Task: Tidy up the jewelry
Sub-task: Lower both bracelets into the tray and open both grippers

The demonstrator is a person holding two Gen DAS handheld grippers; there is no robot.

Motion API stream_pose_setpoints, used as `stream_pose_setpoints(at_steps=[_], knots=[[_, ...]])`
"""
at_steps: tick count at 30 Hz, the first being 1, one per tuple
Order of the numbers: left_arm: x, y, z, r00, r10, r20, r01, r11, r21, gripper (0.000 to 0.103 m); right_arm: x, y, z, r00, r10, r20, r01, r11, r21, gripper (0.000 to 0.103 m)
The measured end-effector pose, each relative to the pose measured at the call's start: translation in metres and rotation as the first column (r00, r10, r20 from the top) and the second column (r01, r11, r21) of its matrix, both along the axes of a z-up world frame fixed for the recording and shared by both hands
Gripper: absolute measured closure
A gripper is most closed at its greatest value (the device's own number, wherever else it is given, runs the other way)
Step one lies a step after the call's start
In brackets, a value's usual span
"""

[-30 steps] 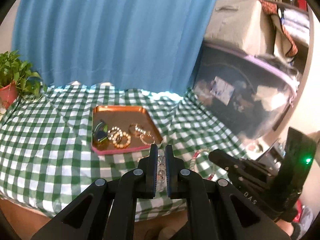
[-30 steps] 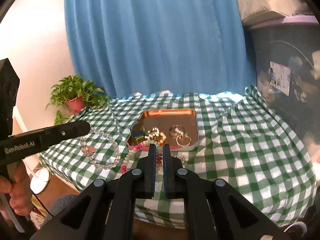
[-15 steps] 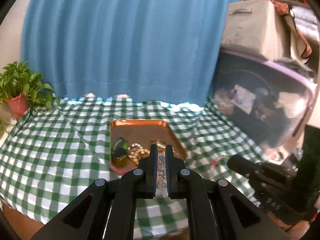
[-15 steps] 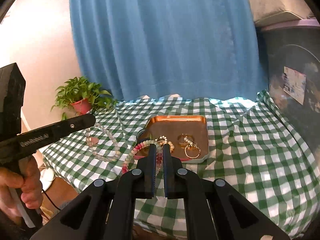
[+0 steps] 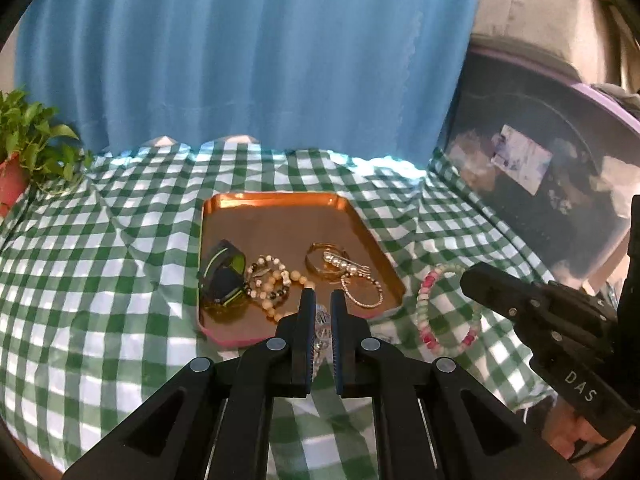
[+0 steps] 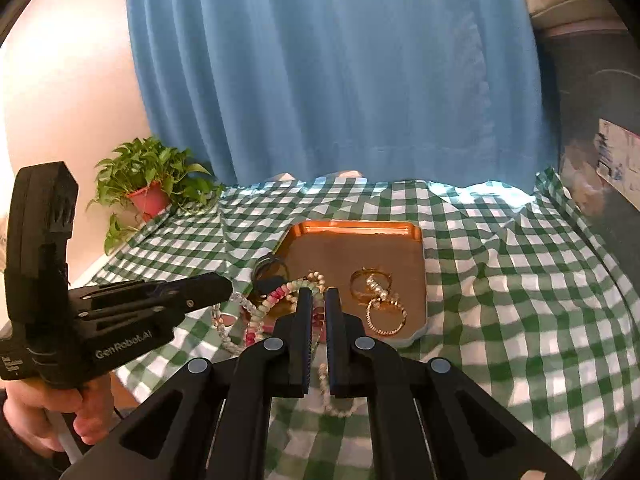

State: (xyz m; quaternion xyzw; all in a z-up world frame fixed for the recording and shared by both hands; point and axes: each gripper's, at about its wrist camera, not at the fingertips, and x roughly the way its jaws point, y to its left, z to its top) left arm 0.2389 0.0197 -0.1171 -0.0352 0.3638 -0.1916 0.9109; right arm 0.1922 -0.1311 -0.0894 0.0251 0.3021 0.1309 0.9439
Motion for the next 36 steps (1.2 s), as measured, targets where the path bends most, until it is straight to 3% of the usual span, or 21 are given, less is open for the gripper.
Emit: stream_pose_setpoints(at_steps=[4, 8, 10, 14, 16, 27, 36], knots=[[0.021, -0.005, -0.005, 1.000, -0.008, -0.005, 0.008, 1.000, 0.023, 0.095, 0.024, -0.005, -0.008, 1.000, 0.000, -0.020, 0.000, 1.000, -0.006, 0.098], [0.041, -0.003, -0.006, 1.000, -0.001, -0.001, 0.001, 1.000, 0.020, 0.095, 0.044, -0.004, -0.022, 1.000, -0.003, -0.016, 0.001, 0.995, -0.096, 0.098], [0.049, -0.002, -0.006, 1.000, -0.004, -0.001, 0.004, 1.000, 0.020, 0.095, 0.054, -0.007, -0.030, 0.999, -0.009, -0.039, 0.006, 0.996, -0.092, 0.098], [0.073, 0.003, -0.022, 0.996, -0.051, -0.067, 0.046, 0.995, -0.086, 0.095, 0.068, -0.005, -0.044, 0.998, -0.007, -0.067, 0.001, 0.995, -0.101, 0.098], [0.080, 0.003, -0.034, 0.993, -0.069, -0.097, 0.057, 0.991, -0.124, 0.095, 0.078, 0.001, -0.057, 0.995, -0.010, -0.097, -0.005, 0.987, -0.158, 0.098], [0.080, -0.012, -0.079, 0.993, -0.040, -0.107, 0.052, 0.993, 0.111, 0.095, 0.104, 0.007, -0.102, 0.980, -0.002, -0.201, -0.026, 0.991, -0.134, 0.098], [0.090, -0.009, -0.083, 0.994, -0.017, -0.108, 0.035, 0.985, 0.172, 0.095, 0.121, 0.020, -0.098, 0.985, -0.003, -0.174, -0.023, 0.989, -0.147, 0.098]])
